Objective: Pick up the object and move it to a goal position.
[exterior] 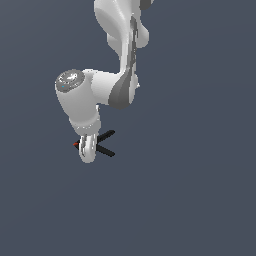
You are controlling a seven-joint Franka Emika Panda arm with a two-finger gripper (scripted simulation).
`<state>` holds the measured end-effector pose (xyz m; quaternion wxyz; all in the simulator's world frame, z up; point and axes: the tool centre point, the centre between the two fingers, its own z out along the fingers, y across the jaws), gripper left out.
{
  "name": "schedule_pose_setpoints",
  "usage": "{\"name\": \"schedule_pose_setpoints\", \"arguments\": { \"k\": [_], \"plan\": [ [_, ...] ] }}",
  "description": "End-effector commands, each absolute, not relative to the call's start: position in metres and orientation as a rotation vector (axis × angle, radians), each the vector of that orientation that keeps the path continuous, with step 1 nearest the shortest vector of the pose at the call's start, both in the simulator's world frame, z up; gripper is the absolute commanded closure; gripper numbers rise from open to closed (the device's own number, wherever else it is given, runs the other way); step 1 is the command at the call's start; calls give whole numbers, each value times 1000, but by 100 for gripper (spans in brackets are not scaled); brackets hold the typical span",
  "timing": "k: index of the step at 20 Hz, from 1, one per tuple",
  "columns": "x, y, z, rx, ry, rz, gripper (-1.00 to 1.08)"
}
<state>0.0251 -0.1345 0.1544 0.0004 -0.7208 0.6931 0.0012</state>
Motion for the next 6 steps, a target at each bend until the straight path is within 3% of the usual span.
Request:
{"name": "schedule_pose_setpoints", "arguments": {
  "k": [1,6],
  "plan": [
    [21,-144,166,-2265,2175,2,108],
    [19,-151,175,-2266,2175,1,108]
  ]
}}
